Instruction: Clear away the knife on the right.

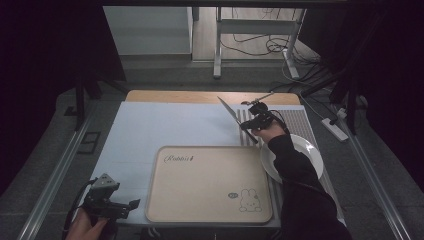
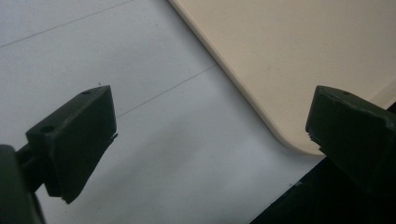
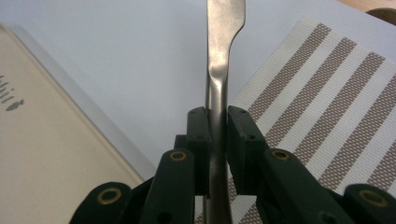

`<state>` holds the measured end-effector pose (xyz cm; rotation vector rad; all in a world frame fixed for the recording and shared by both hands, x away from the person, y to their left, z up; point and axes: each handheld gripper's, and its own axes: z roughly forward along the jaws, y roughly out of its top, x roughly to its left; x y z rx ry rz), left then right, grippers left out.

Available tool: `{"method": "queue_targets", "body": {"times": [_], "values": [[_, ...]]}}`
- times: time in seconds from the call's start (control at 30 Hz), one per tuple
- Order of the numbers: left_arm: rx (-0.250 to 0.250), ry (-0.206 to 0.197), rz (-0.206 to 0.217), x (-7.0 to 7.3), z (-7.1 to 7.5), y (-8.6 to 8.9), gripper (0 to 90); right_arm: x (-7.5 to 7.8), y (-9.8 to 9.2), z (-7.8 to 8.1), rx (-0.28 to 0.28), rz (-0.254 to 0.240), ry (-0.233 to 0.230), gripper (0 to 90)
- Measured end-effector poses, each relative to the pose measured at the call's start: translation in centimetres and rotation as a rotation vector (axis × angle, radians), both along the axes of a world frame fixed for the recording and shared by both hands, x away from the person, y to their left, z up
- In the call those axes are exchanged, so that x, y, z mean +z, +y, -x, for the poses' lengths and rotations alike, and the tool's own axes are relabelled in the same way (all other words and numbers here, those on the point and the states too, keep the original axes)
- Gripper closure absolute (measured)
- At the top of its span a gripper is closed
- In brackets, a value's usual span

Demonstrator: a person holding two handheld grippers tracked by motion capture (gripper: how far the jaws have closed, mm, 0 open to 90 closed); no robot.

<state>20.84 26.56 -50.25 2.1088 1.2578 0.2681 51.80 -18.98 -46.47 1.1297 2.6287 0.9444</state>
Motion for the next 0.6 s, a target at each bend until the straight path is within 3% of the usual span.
{"method": "queue_targets", "body": {"times": [0.6], "values": [[0.001, 0.000, -0.004, 0.0, 0.0, -0.1, 2.8, 0.5, 1.3, 4.4, 0.062, 0.007, -0.020, 80.7]]}}
